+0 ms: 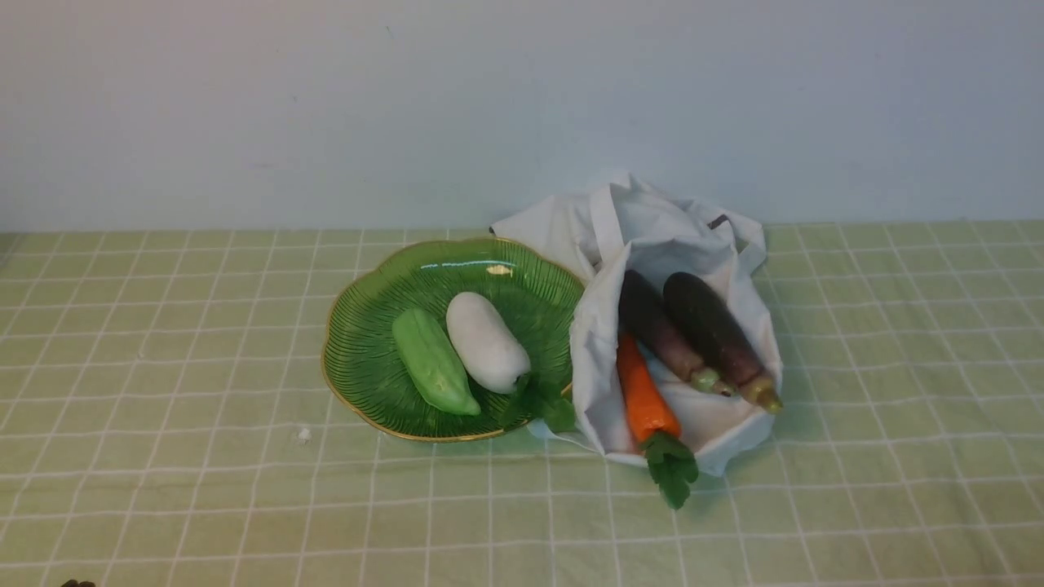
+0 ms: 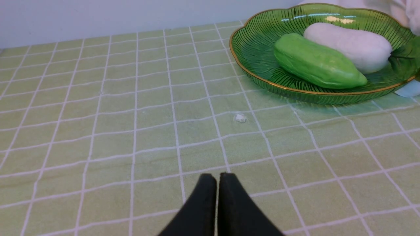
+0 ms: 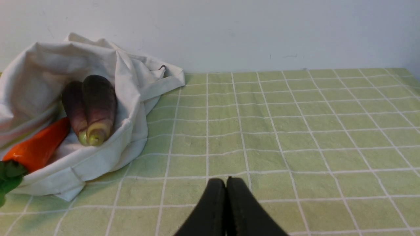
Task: Take vegetables from bag on green coffee tablecloth place on plate.
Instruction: 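Reach into the white cloth bag and grasp a vegetable inside with the right gripper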
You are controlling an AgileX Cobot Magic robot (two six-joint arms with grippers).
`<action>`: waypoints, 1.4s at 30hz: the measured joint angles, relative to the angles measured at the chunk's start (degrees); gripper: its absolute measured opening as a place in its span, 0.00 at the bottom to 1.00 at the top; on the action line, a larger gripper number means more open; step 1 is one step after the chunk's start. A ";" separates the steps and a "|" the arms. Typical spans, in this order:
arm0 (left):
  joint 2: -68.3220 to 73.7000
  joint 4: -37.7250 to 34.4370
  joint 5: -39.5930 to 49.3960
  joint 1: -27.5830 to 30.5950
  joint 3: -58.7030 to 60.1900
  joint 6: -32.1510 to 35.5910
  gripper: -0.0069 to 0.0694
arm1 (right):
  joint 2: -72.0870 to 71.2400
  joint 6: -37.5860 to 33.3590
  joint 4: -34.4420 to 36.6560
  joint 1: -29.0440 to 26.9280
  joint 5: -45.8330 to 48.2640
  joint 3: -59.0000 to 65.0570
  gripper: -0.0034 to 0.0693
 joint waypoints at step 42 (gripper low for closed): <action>0.00 0.00 0.00 0.00 0.00 0.00 0.08 | 0.13 3.56 29.17 0.00 -17.06 -4.21 0.02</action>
